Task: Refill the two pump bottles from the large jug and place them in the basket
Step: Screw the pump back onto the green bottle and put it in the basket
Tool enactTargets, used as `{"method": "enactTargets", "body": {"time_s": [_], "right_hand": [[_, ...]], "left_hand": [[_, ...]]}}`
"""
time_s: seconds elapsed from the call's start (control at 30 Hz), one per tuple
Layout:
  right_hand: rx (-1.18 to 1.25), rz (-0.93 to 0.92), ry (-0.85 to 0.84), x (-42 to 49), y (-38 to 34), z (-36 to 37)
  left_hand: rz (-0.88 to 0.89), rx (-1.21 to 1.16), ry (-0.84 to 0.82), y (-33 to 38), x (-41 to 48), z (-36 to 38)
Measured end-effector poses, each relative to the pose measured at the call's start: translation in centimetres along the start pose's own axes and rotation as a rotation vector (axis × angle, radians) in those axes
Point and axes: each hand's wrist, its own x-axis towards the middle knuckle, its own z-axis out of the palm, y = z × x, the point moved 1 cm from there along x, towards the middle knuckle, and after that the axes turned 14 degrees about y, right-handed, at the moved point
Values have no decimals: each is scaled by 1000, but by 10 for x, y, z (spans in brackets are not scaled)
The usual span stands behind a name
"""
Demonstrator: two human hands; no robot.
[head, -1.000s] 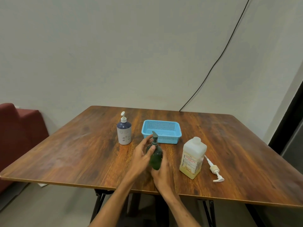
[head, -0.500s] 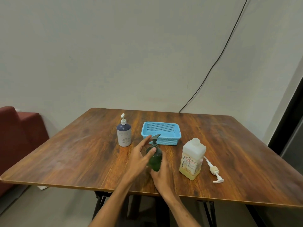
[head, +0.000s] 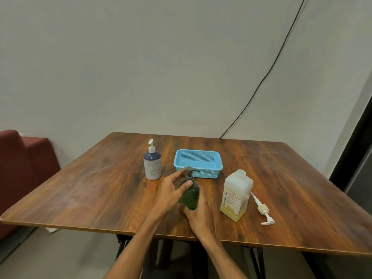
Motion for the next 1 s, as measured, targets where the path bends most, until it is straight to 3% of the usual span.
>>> {"method": "enactTargets", "body": {"time_s": [0.13, 0.23, 0.47, 0.7, 1.0], "right_hand": [[-9, 9, 14, 0, -3, -2], [-8, 8, -3, 0, -4, -3], [13, 22, -8, -1, -4, -1], [-14, 32, -23, -1, -5, -3], [-56, 32, 1, -2, -6, -3]], "left_hand": [[45, 68, 233, -3, -6, 12], [50, 100, 290, -4, -5, 16], [53, 69, 43, -2, 5, -1], [79, 49, 214, -6, -2, 11], [-3, -41, 32, -6, 8, 1]]}}
